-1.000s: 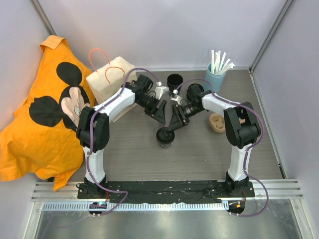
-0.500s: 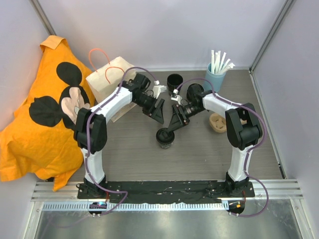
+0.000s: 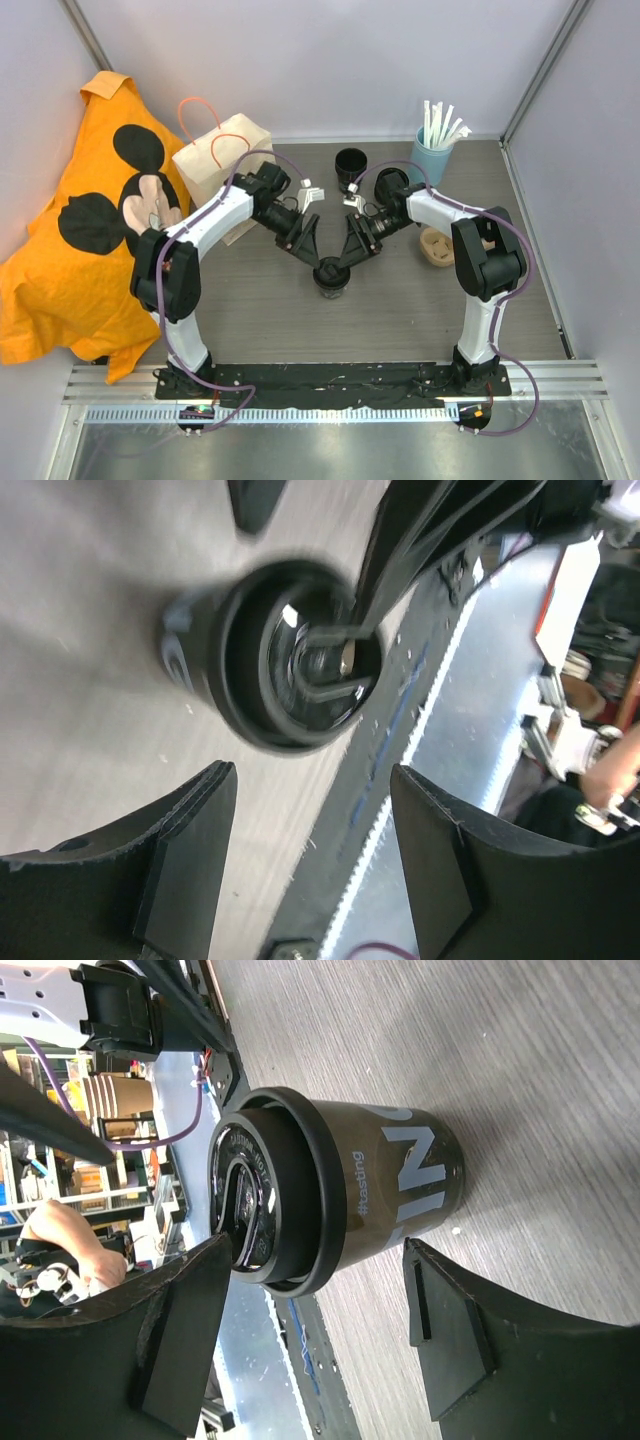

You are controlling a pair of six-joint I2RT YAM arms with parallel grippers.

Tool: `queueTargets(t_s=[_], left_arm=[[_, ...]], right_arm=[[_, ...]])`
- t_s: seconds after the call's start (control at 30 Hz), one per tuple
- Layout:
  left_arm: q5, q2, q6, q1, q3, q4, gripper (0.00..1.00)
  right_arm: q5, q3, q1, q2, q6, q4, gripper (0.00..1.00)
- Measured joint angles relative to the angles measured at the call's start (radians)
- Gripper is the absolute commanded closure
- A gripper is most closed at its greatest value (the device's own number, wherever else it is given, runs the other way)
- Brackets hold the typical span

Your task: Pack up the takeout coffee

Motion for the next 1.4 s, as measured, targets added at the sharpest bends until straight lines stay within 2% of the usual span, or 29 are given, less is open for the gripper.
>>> queueTargets(t_s=[0.13, 0.23, 0.53, 0.57, 0.6, 0.8, 1.13, 1.4], left_arm=[[0.002, -0.016, 0.0, 0.0, -0.088, -0.019, 0.32], [-0.001, -0.037, 0.0, 0.0, -0.111, -0.026, 0.2], [-0.001, -0.065, -0.054, 0.004, -0.142, 0.028, 0.12], [-0.001, -0.066, -0.064, 0.007, -0.153, 0.041, 0.02], [-0.001, -0.069, -0.079, 0.011, -0.171, 0.061, 0.0], [-0.005, -0.11, -0.176, 0.041, -0.286, 0.15, 0.0], [-0.005, -0.105, -0.241, 0.038, -0.291, 0.215, 0.0], [-0.01, -0.038, -0.265, -0.005, -0.276, 0.235, 0.0]], right_arm=[[0.001, -0.01, 0.0, 0.0, -0.008, -0.003, 0.25], [0.003, -0.013, 0.0, 0.0, -0.01, -0.005, 0.25], [0.004, -0.026, 0.0, -0.006, -0.011, -0.002, 0.24], [0.004, -0.029, 0.0, -0.007, -0.009, 0.0, 0.25], [0.005, -0.033, 0.0, -0.01, -0.007, 0.003, 0.25], [0.008, -0.051, 0.0, -0.021, 0.027, 0.037, 0.24], [0.0, -0.051, 0.0, -0.021, 0.055, 0.065, 0.25], [-0.009, -0.051, 0.0, -0.021, 0.059, 0.069, 0.25]])
